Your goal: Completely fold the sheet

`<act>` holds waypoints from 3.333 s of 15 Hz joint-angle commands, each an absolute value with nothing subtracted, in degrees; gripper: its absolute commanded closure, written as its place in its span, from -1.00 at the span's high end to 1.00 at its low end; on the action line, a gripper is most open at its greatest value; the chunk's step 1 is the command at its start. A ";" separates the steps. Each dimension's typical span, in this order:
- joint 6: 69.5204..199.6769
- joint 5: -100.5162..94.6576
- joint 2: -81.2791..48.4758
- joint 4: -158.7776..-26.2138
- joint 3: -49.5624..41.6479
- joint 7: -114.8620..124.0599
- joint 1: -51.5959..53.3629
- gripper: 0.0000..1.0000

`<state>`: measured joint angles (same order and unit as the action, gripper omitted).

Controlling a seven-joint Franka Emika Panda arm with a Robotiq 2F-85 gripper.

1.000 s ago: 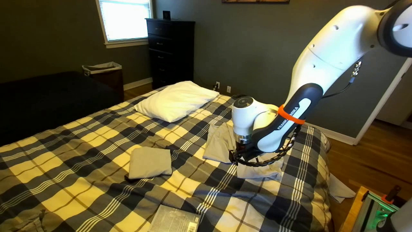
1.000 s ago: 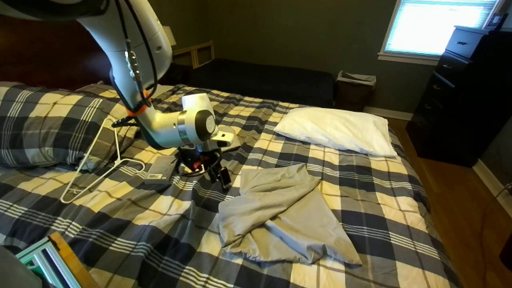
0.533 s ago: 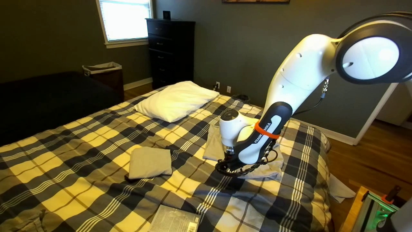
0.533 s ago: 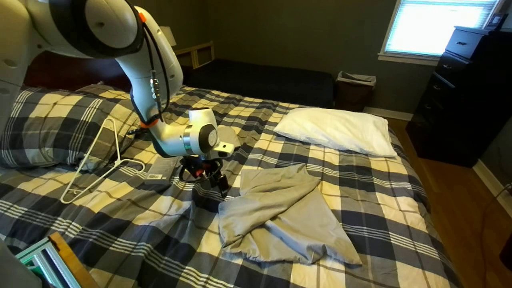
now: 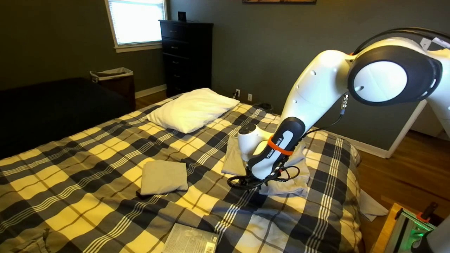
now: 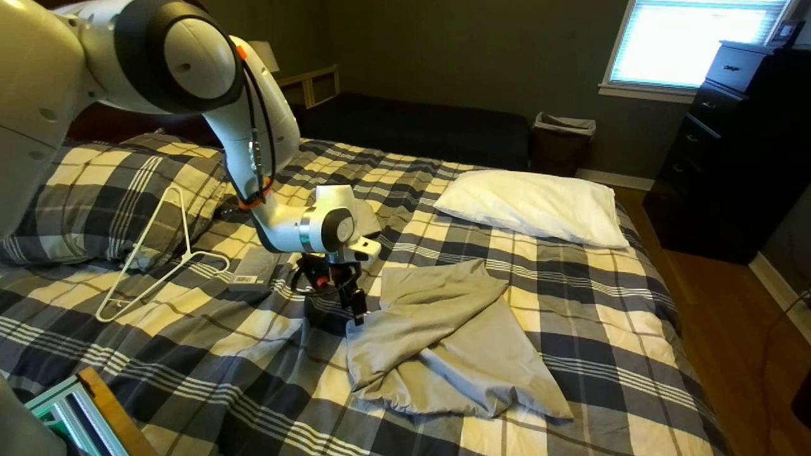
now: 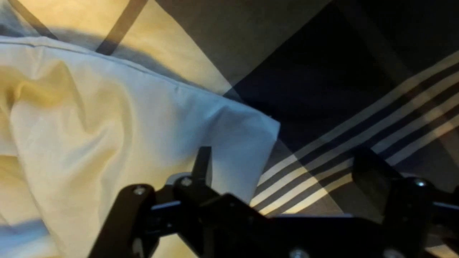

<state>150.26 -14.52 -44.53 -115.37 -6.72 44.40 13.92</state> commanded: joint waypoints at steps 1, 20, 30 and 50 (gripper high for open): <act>148.24 -11.59 -48.02 -111.80 -7.49 40.60 13.97 0.92; 141.69 -13.83 -32.62 -122.96 -11.05 35.69 13.77 -1.00; 138.82 -9.66 -36.15 -115.27 -12.49 36.85 6.97 -1.00; 128.25 0.02 -48.80 -89.29 -23.21 46.56 -13.05 -1.00</act>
